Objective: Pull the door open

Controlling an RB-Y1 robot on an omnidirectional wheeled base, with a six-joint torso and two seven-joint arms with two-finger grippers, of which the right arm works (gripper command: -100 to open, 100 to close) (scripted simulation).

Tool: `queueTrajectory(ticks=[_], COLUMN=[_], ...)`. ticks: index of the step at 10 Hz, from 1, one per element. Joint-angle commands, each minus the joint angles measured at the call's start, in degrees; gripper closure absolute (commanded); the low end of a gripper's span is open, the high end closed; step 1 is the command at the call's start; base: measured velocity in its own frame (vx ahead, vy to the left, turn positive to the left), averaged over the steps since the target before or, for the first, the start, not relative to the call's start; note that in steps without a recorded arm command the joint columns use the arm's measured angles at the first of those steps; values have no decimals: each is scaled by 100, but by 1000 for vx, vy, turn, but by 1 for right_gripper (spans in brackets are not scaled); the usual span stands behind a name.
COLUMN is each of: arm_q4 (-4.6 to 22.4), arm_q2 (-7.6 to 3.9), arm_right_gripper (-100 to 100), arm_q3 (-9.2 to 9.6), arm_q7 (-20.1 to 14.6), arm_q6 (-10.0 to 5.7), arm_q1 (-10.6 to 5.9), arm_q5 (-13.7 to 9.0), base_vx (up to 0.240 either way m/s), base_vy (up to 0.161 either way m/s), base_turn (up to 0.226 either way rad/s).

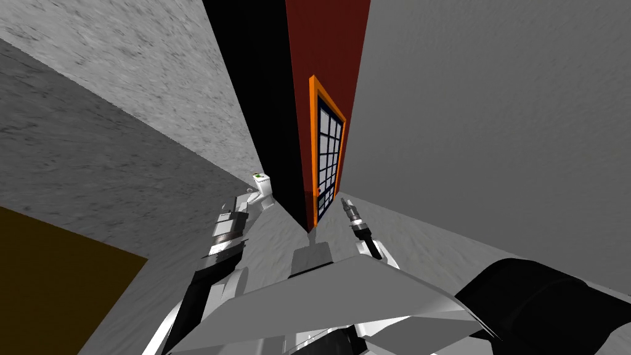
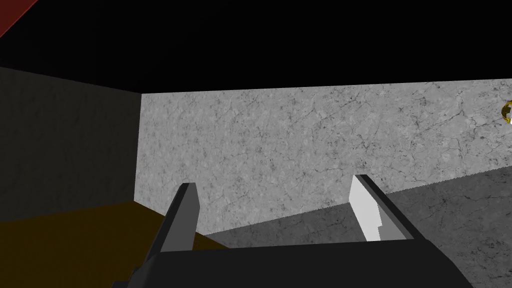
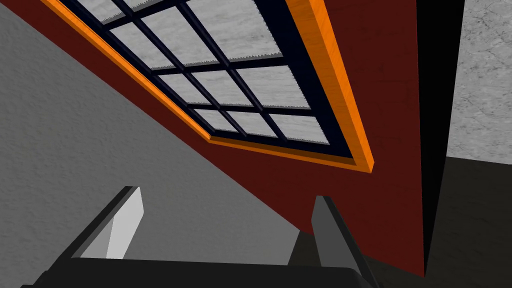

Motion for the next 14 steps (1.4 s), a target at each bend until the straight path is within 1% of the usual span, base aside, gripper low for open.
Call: queueTrajectory(ticks=[1, 12, 13, 14], arm_q4=[229, 1523, 1753, 1867], arm_q2=[-3, -20, -15, -13], arm_right_gripper=[-100, -100, -100, -100], arm_q3=[-26, -193, -223, -237], arm_q7=[154, 1055, 1216, 1296], arm_q6=[-80, -549, -633, -675], arm_q1=[-80, -399, -456, -484], arm_q5=[82, 608, 702, 749], base_vx=[75, 66, 64, 61], base_vy=[-70, -85, -126, -149], base_turn=[142, 145, 228, 208])
